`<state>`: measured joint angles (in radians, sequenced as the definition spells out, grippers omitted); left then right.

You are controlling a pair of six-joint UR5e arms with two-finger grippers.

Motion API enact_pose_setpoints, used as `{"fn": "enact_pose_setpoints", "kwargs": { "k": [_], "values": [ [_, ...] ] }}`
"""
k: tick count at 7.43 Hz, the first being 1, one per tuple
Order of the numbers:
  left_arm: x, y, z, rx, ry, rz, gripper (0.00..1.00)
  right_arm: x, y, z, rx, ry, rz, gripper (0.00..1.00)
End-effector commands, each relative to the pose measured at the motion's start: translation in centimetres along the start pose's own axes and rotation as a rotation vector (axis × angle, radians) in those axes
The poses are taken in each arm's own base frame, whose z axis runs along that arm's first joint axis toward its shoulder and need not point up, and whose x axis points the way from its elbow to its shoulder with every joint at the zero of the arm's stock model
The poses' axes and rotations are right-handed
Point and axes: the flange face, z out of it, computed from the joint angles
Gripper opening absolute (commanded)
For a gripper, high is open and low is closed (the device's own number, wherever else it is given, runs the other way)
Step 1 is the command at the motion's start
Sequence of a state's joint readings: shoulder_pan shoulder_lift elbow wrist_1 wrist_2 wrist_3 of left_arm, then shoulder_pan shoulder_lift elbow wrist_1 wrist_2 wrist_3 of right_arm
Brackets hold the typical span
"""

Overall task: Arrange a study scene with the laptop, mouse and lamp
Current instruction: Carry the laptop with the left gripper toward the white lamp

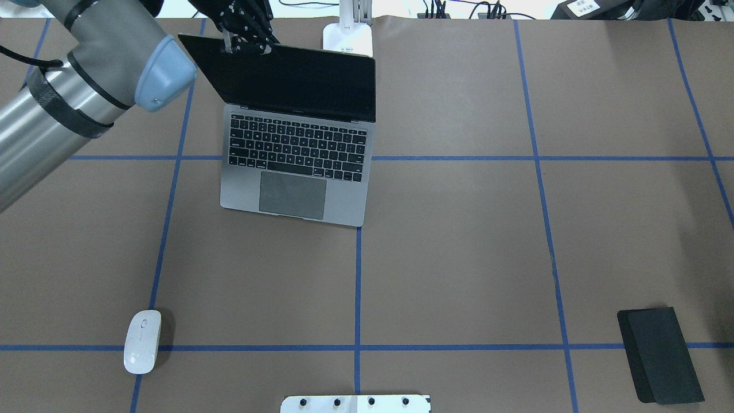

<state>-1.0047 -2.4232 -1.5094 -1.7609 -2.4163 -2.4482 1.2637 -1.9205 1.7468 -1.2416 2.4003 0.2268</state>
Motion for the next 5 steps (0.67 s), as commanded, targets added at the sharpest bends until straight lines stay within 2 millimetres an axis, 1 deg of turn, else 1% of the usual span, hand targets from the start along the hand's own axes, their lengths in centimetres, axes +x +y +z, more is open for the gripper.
{"fn": "enact_pose_setpoints", "kwargs": {
  "k": [1,2,4,5],
  "values": [
    [1.3,1.6,2.6,0.033,0.078,-0.023,0.00,0.4,0.1,0.3,-0.006,0.001,0.006,1.00],
    [2.0,2.1,4.1,0.034,0.114,-0.047,0.00,0.5,0.1,0.4,-0.008,0.002,0.008,1.00],
    [2.6,4.8,6.5,0.055,0.138,-0.036,0.00,0.7,0.2,0.6,-0.013,0.003,0.012,1.00],
    [2.4,5.7,7.7,0.072,0.152,-0.033,0.00,0.8,0.1,0.7,-0.015,0.004,0.014,1.00]
  ]
}}
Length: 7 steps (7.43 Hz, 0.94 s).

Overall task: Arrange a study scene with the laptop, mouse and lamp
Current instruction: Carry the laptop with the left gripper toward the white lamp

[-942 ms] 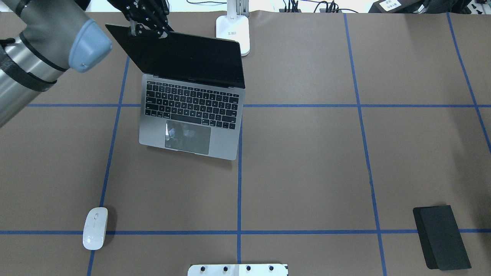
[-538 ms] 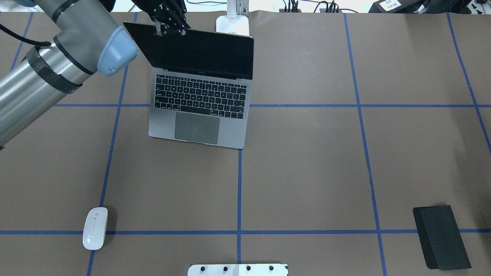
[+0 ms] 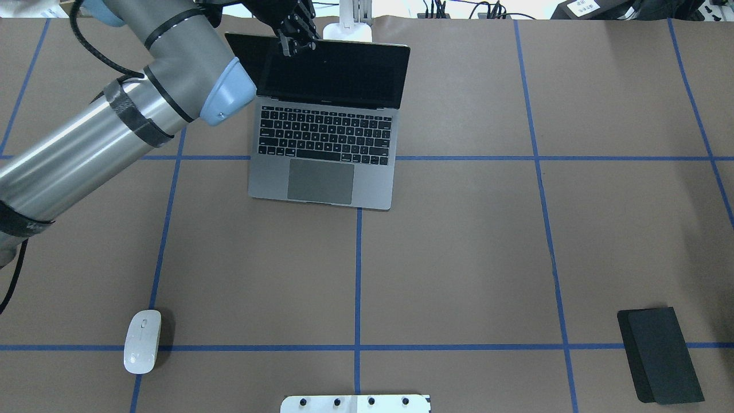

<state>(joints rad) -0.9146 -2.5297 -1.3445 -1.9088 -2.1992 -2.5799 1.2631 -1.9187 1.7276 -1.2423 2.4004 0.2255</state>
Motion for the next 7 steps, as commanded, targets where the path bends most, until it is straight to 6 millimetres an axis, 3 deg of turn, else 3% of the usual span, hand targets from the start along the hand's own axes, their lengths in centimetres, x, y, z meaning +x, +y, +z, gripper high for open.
{"fn": "enact_pose_setpoints", "kwargs": {
  "k": [1,2,7],
  "values": [
    [-0.2,1.6,2.1,0.012,0.041,-0.007,0.00,0.3,0.0,0.3,-0.006,0.001,0.006,1.00],
    [-0.2,2.1,3.9,0.014,0.057,-0.013,0.00,0.3,0.0,0.3,-0.006,0.003,0.006,1.00],
    [0.2,2.7,7.7,0.039,0.147,0.018,0.00,0.6,0.1,0.5,-0.010,0.002,0.010,1.00]
  ]
}}
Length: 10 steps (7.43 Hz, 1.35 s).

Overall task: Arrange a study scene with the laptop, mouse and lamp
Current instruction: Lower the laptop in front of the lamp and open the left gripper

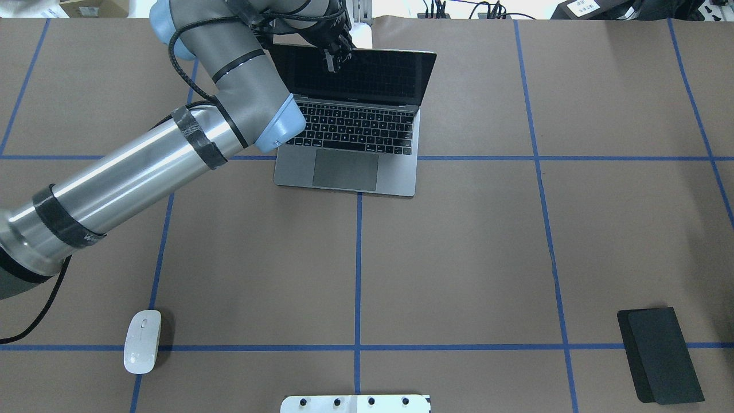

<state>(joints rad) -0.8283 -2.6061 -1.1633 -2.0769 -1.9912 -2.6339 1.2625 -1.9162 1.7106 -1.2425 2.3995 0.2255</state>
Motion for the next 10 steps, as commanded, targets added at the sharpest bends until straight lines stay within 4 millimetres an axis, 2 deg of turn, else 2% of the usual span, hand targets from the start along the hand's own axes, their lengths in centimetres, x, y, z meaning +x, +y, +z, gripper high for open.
{"fn": "enact_pose_setpoints", "kwargs": {
  "k": [1,5,6,7,9,10],
  "values": [
    [0.1,-0.1,0.7,0.002,0.019,0.010,0.00,0.0,0.0,0.0,0.000,-0.001,0.000,1.00],
    [-0.1,-1.4,1.0,-0.007,0.056,0.053,0.00,0.2,0.0,0.2,-0.004,0.000,0.004,1.00],
    [-0.5,-2.2,1.1,-0.009,0.058,0.080,0.20,0.2,-0.1,0.2,-0.003,0.000,0.003,1.00],
    [-0.7,-2.2,0.8,-0.018,0.062,0.089,0.35,0.2,-0.1,0.2,-0.003,0.000,0.003,1.00],
    [-2.9,-5.2,-0.4,-0.087,0.103,0.123,0.43,0.1,-0.1,0.1,-0.003,-0.002,0.002,1.00],
    [-3.9,-5.9,-1.7,-0.119,0.121,0.139,0.53,0.1,-0.2,0.1,-0.003,-0.004,0.004,1.00]
  ]
}}
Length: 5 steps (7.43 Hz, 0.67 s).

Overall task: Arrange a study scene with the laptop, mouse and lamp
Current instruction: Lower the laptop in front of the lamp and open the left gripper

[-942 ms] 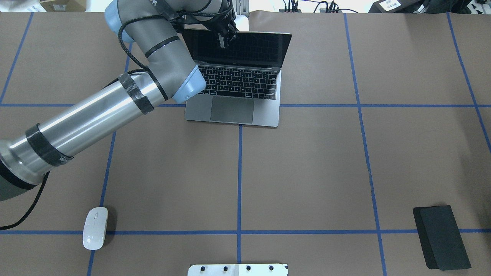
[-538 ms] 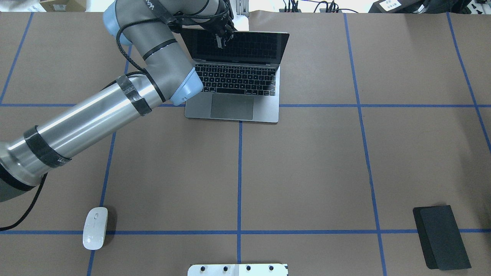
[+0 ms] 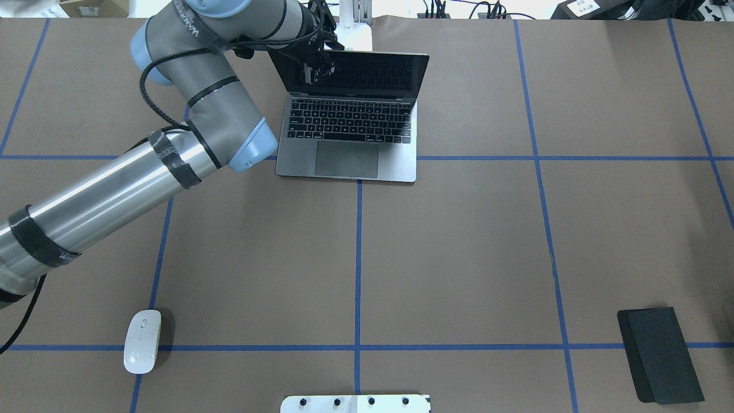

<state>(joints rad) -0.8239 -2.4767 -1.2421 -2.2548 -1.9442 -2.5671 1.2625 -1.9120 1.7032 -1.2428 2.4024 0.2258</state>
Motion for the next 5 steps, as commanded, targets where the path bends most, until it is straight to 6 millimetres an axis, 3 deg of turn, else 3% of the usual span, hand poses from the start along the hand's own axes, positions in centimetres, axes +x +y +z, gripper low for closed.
{"fn": "enact_pose_setpoints", "kwargs": {
  "k": [1,3,4,5],
  "values": [
    [-2.6,-1.5,-3.9,-0.068,0.042,0.046,0.73,-0.1,-0.2,0.0,-0.001,-0.004,0.001,1.00],
    [-6.6,-3.7,-9.5,-0.110,0.066,0.112,0.74,0.1,0.1,0.0,-0.003,-0.007,0.006,1.00],
    [-9.1,-5.5,-10.9,-0.139,0.003,0.143,0.76,0.1,0.2,0.0,-0.004,-0.011,0.007,1.00],
    [-10.1,-6.6,-13.0,-0.157,-0.009,0.204,0.77,0.1,0.3,0.0,-0.007,-0.012,0.011,1.00]
  ]
}}
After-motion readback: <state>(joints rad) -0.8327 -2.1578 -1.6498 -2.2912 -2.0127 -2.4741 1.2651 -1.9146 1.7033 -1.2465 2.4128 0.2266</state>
